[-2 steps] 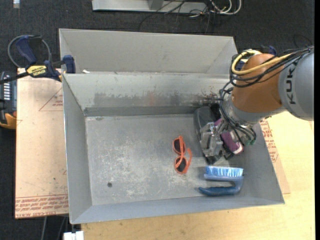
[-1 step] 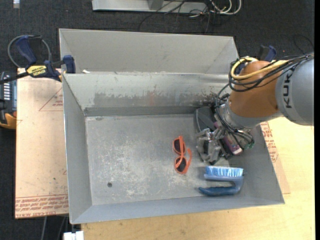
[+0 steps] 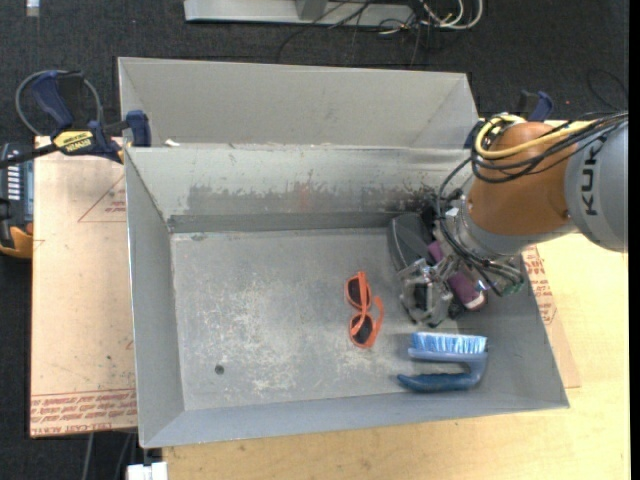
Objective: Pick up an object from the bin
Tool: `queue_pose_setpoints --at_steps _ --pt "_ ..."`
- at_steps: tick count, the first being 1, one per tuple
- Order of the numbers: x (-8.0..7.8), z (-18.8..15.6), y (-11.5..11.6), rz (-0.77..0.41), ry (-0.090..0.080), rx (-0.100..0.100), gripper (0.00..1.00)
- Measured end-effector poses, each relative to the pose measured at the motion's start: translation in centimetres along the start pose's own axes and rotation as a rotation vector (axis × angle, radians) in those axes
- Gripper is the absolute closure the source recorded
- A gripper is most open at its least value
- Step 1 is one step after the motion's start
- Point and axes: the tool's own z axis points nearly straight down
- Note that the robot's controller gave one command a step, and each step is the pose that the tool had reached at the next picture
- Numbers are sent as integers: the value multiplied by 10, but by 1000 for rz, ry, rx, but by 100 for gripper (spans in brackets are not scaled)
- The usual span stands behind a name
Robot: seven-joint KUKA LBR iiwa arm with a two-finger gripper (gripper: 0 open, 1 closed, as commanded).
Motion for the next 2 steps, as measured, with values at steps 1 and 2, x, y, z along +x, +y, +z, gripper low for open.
queue_pose_setpoints --at_steps 1,2 --pt "-7 -2 3 137 12 -16 100" --pt "-8 -8 4 118 13 -15 100"
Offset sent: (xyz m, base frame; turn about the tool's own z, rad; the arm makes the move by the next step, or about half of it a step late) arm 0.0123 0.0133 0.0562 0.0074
